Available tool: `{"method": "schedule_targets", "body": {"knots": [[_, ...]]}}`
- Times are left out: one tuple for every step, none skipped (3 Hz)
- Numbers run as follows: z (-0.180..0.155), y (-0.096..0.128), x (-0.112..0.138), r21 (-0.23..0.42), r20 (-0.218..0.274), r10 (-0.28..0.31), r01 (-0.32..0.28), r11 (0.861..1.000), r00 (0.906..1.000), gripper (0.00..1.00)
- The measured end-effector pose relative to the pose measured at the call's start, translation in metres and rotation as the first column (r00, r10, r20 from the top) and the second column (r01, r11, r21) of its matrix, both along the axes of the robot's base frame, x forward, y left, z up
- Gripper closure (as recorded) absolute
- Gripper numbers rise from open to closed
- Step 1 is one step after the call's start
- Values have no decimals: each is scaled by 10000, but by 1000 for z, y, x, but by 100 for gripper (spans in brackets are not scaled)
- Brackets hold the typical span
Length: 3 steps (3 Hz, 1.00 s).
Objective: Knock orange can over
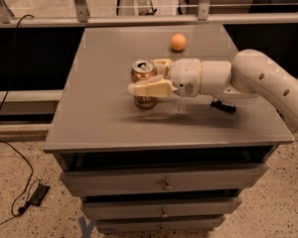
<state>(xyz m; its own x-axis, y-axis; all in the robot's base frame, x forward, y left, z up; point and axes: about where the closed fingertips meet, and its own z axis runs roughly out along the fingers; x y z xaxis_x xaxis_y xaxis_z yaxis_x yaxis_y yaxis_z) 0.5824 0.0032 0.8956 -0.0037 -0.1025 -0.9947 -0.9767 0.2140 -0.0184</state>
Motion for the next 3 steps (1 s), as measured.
{"method": "schedule_targets", "body": {"knots": [[-1,-2,2,197,-165,-65,68,9998,9998,64],[18,-10,7,-559,-26,-103,101,9984,9999,87],[61,-10,11,-2669,378,134,-28,9637,9992,100]]}}
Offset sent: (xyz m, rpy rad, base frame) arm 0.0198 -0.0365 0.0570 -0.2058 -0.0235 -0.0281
